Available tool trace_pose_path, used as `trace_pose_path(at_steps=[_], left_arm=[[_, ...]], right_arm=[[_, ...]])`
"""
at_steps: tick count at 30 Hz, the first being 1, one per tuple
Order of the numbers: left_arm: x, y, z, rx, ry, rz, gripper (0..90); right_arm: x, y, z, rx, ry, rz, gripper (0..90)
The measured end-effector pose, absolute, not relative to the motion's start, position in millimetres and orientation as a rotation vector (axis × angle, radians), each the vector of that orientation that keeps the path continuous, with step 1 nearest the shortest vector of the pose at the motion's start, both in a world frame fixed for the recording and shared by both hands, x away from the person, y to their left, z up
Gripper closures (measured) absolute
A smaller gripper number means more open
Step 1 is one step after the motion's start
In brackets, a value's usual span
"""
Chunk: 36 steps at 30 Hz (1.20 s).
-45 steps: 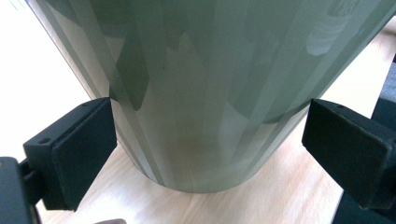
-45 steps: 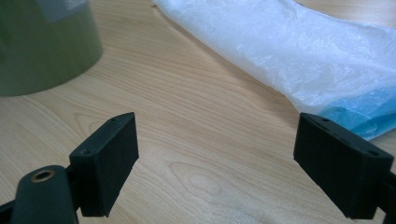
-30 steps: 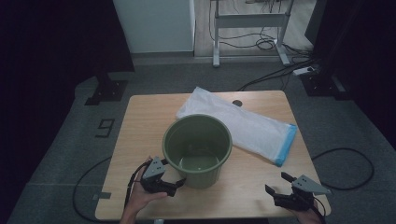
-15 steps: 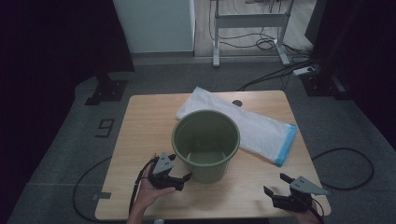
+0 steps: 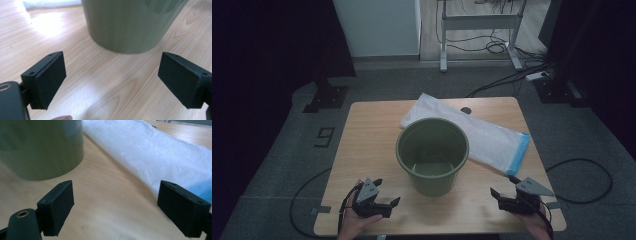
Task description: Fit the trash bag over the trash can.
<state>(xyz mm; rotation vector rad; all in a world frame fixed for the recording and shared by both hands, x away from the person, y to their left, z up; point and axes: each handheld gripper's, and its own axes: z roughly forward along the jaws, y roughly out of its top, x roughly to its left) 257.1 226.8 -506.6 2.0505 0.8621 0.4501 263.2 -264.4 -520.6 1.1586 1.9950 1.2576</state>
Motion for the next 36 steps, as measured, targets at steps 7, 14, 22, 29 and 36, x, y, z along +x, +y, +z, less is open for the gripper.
trace_pose_path(at_steps=[7,14,22,29,36], left_arm=[[254,245,-512,2.043,0.910,0.463,7.6],[252,256,-518,2.027,0.953,0.453,8.0],[250,261,-523,2.039,0.974,0.453,8.3],[252,263,-528,2.054,0.986,0.448,9.0],[251,262,-530,2.060,0.989,0.447,9.0]], right_arm=[[326,-244,-512,1.182,2.060,1.141,15.0],[361,-217,-521,1.178,2.122,1.069,19.9],[382,-193,-533,1.128,2.184,0.983,30.5],[395,-202,-544,1.217,2.193,0.968,54.8],[396,-212,-548,1.292,2.187,0.989,83.6]])
